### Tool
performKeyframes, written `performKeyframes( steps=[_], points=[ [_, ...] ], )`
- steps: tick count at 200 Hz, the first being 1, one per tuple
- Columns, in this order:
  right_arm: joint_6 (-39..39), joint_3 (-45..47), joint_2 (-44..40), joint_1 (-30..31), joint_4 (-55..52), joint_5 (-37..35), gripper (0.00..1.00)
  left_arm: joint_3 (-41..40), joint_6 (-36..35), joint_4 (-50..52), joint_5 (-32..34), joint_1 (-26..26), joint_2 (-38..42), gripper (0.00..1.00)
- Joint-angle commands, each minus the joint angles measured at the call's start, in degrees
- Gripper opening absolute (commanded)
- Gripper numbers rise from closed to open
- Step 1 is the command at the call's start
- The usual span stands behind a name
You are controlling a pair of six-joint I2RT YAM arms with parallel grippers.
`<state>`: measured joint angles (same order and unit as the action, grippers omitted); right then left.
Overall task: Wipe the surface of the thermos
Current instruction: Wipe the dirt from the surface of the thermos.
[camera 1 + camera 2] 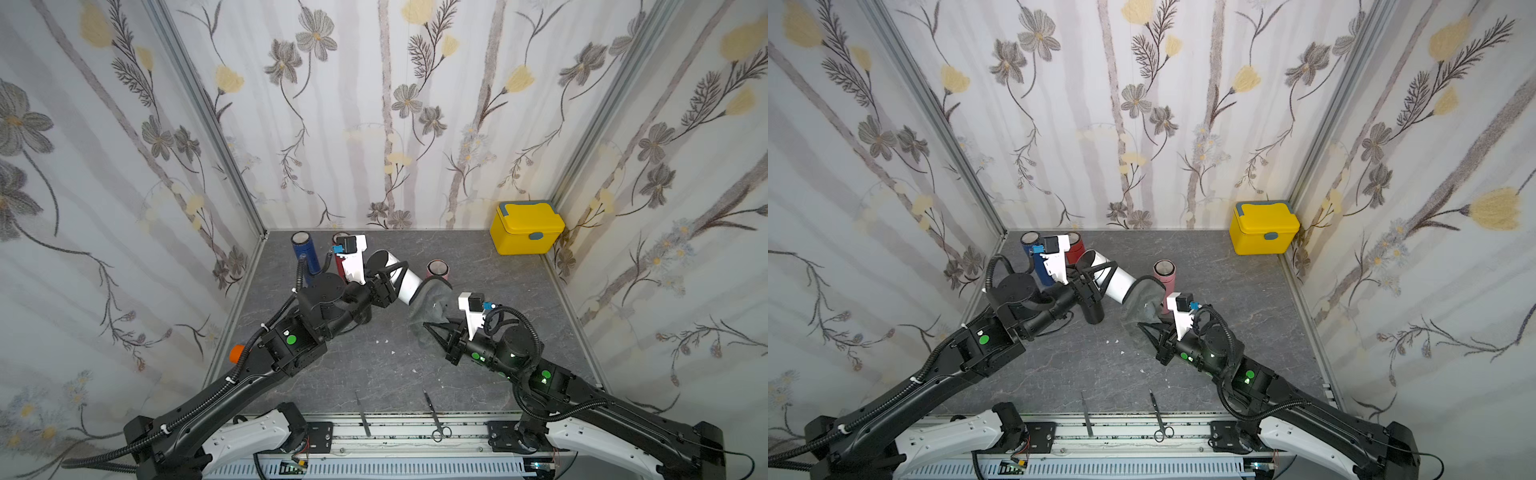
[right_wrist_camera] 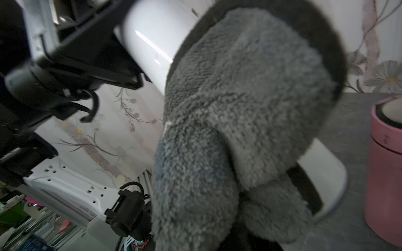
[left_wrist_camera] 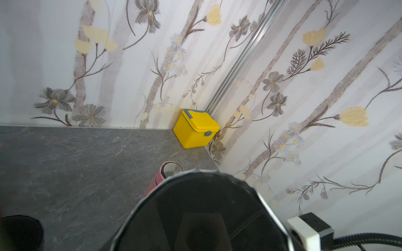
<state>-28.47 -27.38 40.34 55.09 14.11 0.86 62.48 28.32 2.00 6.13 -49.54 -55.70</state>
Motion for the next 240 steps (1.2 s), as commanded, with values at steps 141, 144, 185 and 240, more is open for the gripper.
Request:
performKeyframes(
  steps=[141, 144, 185, 240],
  points=[
    [4.05, 0.67, -9.43, -5.54, 6.24, 5.45, 0.00, 3.47, 0.41, -2.09, -11.05, 10.53, -5.31, 0.00],
    [4.04, 0.81, -10.41, -5.54, 5.87, 4.91, 0.00, 3.84, 0.15, -1.90, -11.24, 10.94, -5.75, 0.00],
    [5.55, 0.05, -16.12, -5.61, -1.54, -4.63, 0.00, 12.71, -4.32, -0.09, -7.90, 13.86, -14.71, 0.00],
    [6.28, -0.53, -12.51, -6.13, -2.94, -9.63, 0.00, 28.59, -15.82, 4.83, 8.97, 14.50, -33.71, 0.00]
  ],
)
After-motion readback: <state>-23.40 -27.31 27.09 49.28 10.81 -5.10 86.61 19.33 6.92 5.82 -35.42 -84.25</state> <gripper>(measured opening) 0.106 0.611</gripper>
